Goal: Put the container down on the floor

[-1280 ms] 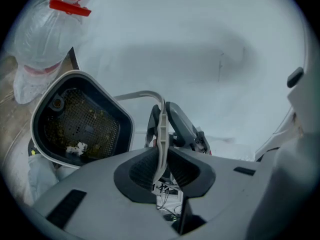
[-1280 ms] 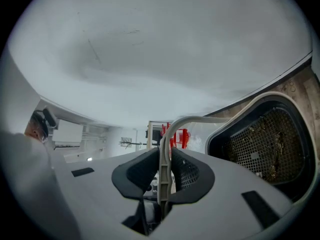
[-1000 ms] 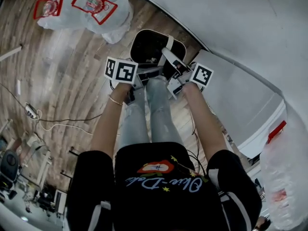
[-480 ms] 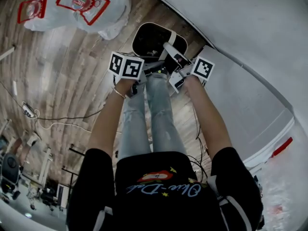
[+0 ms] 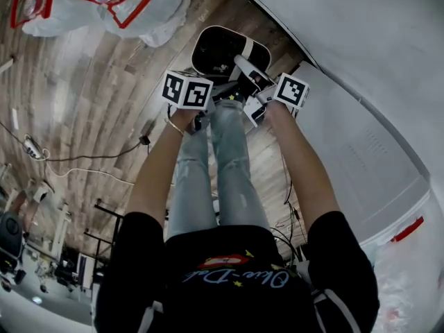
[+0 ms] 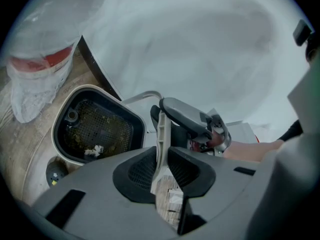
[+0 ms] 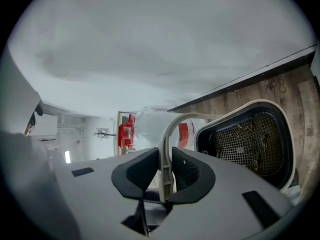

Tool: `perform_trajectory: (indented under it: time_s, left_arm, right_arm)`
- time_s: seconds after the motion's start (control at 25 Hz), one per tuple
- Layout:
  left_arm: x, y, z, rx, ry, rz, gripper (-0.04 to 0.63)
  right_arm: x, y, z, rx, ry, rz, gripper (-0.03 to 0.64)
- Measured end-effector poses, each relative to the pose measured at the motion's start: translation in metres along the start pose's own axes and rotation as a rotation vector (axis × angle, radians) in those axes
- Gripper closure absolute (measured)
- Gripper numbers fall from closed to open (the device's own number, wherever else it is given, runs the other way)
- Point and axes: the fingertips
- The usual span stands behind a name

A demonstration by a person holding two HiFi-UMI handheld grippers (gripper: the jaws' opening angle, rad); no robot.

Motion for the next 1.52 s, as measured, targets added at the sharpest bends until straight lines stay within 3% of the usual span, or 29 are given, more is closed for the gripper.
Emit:
perform_trajectory:
  time_s: [0.16, 0.32, 0.48, 0.6, 0.84, 1.24, 1.52]
  left_arm:
    - [-0.007, -0.010, 0.006, 0.009, 0.008, -0.031, 0.534]
    - [-0.015, -0.024, 0.010, 0.016, 0.034, -0.074, 0.534]
    - [-0.024, -0.036, 0.015, 0.013, 0.036, -0.118, 0.532]
    - [-0.034, -0.049, 0.013, 0.017, 0.033, -0.144, 0.528]
    - [-0.050, -0.067, 0.013, 0.011, 0.067, -0.232, 0.511]
    - [-0.068, -0.072, 0.015, 0.049, 0.003, -0.191, 0.457]
    - [-0.067, -0.081, 0.007, 0.079, 0.020, -0.178, 0.457]
  right_arm:
    - [-0.004, 0.010, 0.006, -0.027, -0.026, -0.007, 0.560]
    - [-0.015, 0.031, 0.009, -0.121, -0.034, 0.052, 0.558]
    - [-0.021, 0.040, 0.016, -0.110, -0.051, 0.027, 0.557]
    - [-0.035, 0.055, 0.020, -0.178, -0.063, 0.055, 0.555]
    - [-0.049, 0.068, 0.032, -0.196, -0.077, 0.008, 0.554]
    - [-0.064, 0.084, 0.026, -0.305, -0.106, 0.007, 0.546]
    - [-0.068, 0.084, 0.028, -0.290, -0.121, -0.010, 0.542]
Point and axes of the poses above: the fingertips, and each gripper's own axes: z forward along the fingers, y to its right, x out of its top, and after that the axes turned 6 degrees about z, right-handed
